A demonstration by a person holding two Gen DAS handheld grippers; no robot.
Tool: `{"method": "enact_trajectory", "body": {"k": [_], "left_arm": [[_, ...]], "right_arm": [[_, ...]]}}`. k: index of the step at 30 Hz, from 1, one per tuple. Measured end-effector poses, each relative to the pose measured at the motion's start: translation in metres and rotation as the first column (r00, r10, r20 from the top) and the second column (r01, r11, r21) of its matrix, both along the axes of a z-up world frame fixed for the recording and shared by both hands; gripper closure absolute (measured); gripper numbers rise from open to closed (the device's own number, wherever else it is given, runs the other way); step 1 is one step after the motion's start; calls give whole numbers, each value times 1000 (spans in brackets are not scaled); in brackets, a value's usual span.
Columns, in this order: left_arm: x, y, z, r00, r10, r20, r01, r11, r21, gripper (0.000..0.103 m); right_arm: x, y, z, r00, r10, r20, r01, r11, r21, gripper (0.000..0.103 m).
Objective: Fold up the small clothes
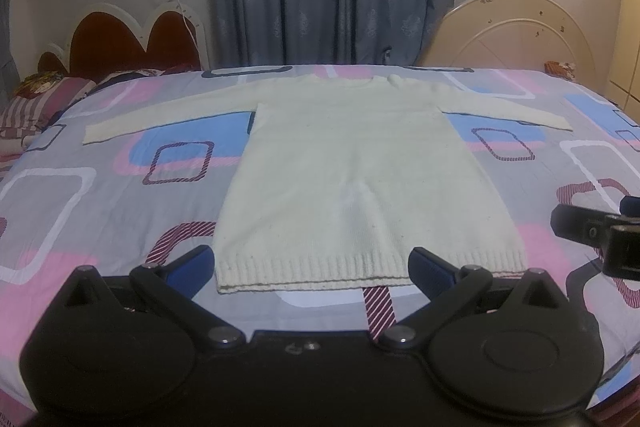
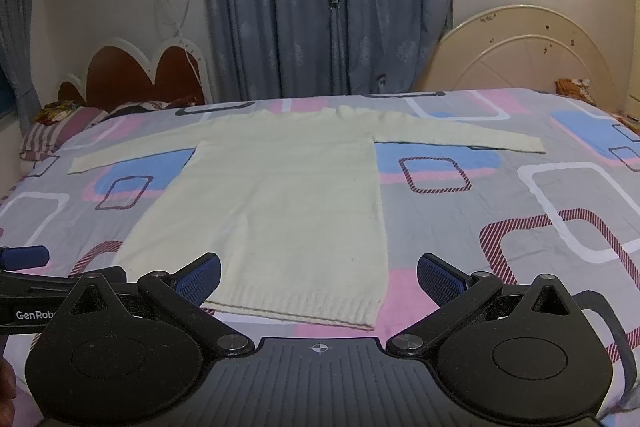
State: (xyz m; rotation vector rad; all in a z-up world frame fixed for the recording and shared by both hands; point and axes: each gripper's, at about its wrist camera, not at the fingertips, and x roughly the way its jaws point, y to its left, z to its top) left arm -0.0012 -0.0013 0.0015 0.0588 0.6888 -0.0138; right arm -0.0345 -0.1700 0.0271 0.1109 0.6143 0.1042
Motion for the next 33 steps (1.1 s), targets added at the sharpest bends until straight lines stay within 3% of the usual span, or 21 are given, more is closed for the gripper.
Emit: {"method": "enact_trajectory", "body": {"k": [33], "left_arm": [[5, 3, 1, 1000, 4, 7, -4, 1000, 5, 0]], "right_arm": [[3, -15, 1, 997, -65, 33, 65, 998, -22, 0]]}}
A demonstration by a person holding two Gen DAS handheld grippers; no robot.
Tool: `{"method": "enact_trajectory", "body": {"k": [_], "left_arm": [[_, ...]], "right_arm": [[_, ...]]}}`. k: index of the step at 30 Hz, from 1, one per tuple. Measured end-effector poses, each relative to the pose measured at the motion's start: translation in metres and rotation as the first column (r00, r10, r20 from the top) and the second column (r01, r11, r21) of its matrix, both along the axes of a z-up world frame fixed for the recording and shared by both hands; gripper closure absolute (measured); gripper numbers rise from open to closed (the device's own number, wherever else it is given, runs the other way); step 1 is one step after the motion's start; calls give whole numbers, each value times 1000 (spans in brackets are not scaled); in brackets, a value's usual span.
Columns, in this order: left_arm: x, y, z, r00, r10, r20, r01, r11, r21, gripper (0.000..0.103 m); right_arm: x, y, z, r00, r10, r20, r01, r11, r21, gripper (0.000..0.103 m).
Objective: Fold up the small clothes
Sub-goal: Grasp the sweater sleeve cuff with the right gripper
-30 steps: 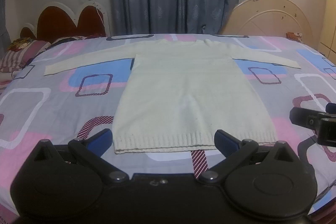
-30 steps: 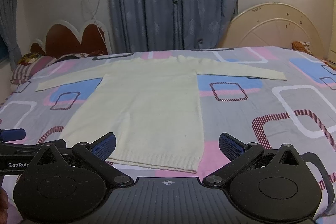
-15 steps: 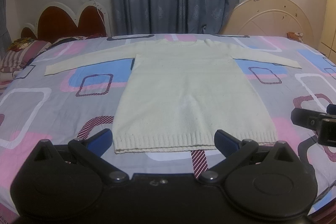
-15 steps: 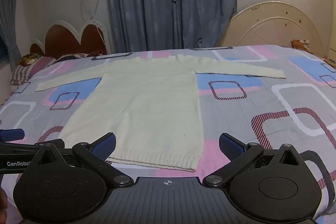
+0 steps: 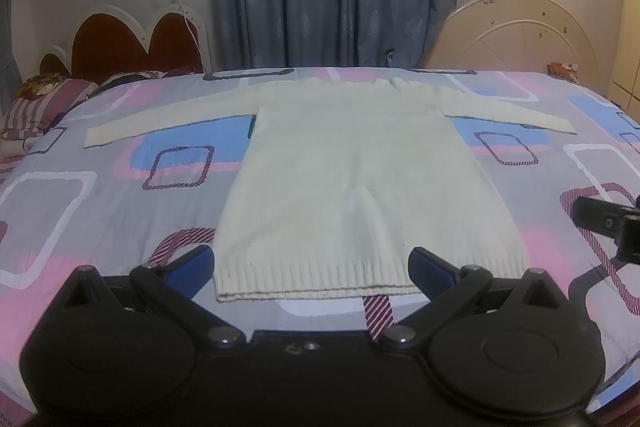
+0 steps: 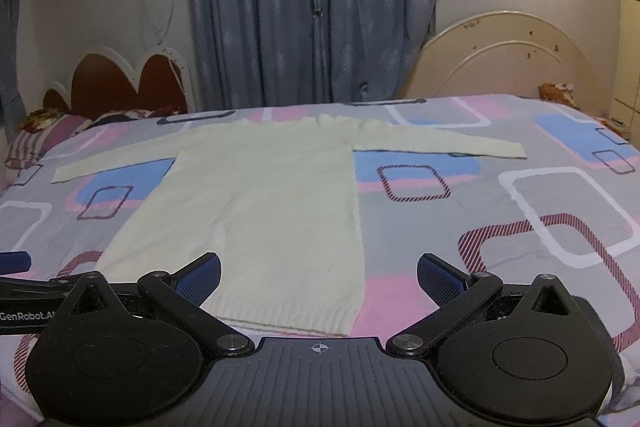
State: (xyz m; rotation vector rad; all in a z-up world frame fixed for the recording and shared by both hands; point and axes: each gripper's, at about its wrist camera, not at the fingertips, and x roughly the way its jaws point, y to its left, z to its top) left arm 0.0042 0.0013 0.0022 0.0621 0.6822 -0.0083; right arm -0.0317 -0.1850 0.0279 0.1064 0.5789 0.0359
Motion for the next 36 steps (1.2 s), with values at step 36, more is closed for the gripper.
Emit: {"method": "enact_trajectory", "body": {"k": [36], "left_arm": [[188, -11, 1, 998, -36, 51, 39, 997, -59, 16]], "right_arm": [[165, -133, 2, 960, -274, 53, 272, 961, 38, 1]]}}
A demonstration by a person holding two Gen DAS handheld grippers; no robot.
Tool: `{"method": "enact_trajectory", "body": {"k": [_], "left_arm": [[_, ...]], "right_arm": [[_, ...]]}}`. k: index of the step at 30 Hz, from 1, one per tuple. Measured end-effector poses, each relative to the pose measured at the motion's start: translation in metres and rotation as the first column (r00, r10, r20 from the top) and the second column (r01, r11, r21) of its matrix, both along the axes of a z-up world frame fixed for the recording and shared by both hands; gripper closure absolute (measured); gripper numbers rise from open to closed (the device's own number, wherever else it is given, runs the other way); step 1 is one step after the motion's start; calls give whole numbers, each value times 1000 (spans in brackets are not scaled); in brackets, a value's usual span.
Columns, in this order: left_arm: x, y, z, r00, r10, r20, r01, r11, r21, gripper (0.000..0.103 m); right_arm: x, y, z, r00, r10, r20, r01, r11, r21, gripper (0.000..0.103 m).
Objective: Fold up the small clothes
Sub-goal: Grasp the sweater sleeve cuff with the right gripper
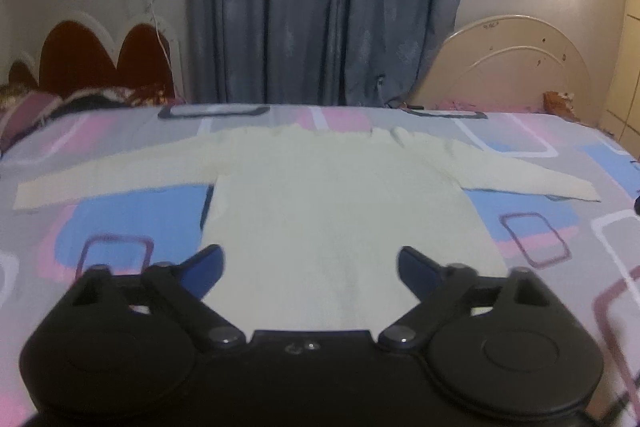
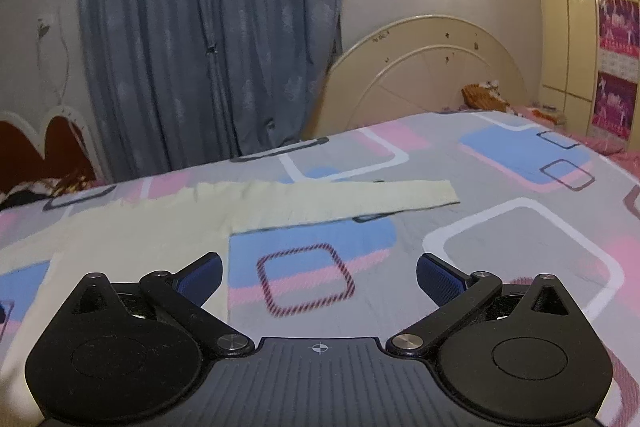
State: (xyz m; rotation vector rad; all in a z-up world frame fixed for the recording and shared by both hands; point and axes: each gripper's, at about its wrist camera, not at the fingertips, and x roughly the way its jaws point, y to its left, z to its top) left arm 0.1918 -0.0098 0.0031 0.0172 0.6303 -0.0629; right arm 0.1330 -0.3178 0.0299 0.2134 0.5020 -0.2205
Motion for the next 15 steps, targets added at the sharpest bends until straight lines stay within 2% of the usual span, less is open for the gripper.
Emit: {"method": "enact_trajectory", "body": {"k": [3, 4, 6, 10, 11, 12, 13, 15], "left_arm": [[28, -1, -3, 1000, 19, 18, -19, 1000, 19, 17], [39, 0, -5, 999, 33, 35, -34, 999, 22, 18], [59, -1, -11, 997, 55, 45, -57, 997, 42, 19], [101, 3, -27, 997, 68, 22, -69, 997, 30, 25], [112, 6, -33, 998, 70, 3, -70, 997, 22, 29], [124, 8, -40, 997, 74, -17, -74, 997, 24, 34], [131, 10, -46, 997, 77, -31, -76, 997, 29, 34], [146, 13, -56, 995, 82, -54, -79, 996, 45, 34]], "right_arm": [[32, -21, -7, 1000, -15, 1, 15, 1000, 24, 1], [42, -27, -10, 1000, -23, 4, 23, 999, 23, 9], [64, -44, -17, 999, -47, -9, 47, 998, 36, 32], [102, -84, -38, 995, -103, 0, 103, 991, 83, 35], [111, -95, -44, 993, -116, 1, 116, 989, 93, 39], [122, -109, -52, 991, -132, -9, 132, 985, 109, 54], [132, -121, -60, 988, -154, -24, 156, 980, 126, 63], [150, -146, -77, 978, -200, -52, 206, 968, 147, 64]]}}
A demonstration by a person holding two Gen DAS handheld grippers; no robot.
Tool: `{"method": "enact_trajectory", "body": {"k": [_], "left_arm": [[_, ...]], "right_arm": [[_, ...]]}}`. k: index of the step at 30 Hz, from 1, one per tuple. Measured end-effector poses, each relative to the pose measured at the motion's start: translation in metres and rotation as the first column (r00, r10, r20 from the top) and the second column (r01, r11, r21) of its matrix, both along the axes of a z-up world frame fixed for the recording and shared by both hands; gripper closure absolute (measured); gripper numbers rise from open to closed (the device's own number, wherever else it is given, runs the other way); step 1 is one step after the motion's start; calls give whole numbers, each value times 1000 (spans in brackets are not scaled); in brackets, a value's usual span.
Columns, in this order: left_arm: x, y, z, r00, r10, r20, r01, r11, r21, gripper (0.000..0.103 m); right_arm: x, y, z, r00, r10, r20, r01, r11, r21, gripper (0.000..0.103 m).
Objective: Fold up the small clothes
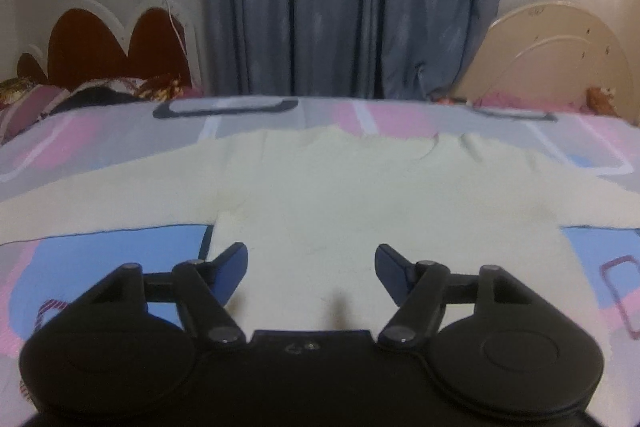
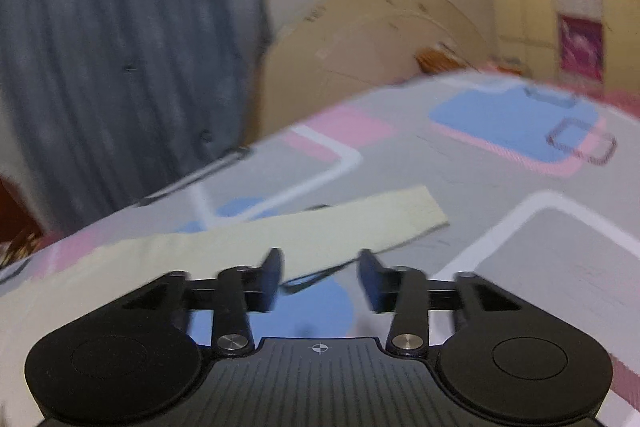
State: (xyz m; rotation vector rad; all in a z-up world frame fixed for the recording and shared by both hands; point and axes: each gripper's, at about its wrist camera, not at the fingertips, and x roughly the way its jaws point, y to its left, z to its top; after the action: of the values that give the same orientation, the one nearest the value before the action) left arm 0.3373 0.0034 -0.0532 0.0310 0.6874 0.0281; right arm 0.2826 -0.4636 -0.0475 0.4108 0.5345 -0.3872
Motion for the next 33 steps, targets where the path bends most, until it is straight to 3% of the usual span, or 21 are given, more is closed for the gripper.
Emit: {"method": "enact_trajectory", "body": {"k": [2, 12, 17, 20, 21, 22, 23, 26, 29, 33], "left_arm": [[10, 1, -8, 1000, 0, -12, 0, 1000, 12, 34], [39, -4, -35, 998, 5, -58, -1, 998, 66, 27], [47, 11, -39, 997, 29, -69, -24, 997, 70, 27], [50, 22, -42, 995, 44, -93, -38, 997, 69, 26], [52, 25, -43, 993, 43, -108, -35, 997, 67, 23], [53, 29, -43, 992, 38, -124, -30, 997, 64, 23], [54, 32, -44, 991, 31, -134, -22, 998, 62, 23], [54, 37, -41, 989, -10, -145, 17, 999, 45, 28], [58, 43, -38, 991, -2, -136, 3, 1000, 6, 30], [67, 51, -38, 990, 38, -138, -46, 997, -58, 41]], "right_arm": [[14, -14, -15, 999, -21, -25, 20, 999, -37, 64], [34, -84, -68, 989, -143, -30, 146, 981, 127, 64], [32, -98, -72, 985, -171, 13, 165, 966, 197, 64], [36, -97, -72, 986, -165, 15, 159, 970, 184, 64], [37, -96, -71, 987, -163, 9, 159, 972, 170, 67], [43, -94, -70, 987, -163, -6, 162, 976, 148, 87], [47, -94, -68, 988, -154, -22, 155, 979, 132, 102], [58, -78, -56, 995, -93, -28, 95, 993, 77, 102], [73, -28, -30, 998, 67, 10, -66, 998, -17, 102], [96, 68, -10, 951, 303, 52, -299, 951, -74, 102]]}}
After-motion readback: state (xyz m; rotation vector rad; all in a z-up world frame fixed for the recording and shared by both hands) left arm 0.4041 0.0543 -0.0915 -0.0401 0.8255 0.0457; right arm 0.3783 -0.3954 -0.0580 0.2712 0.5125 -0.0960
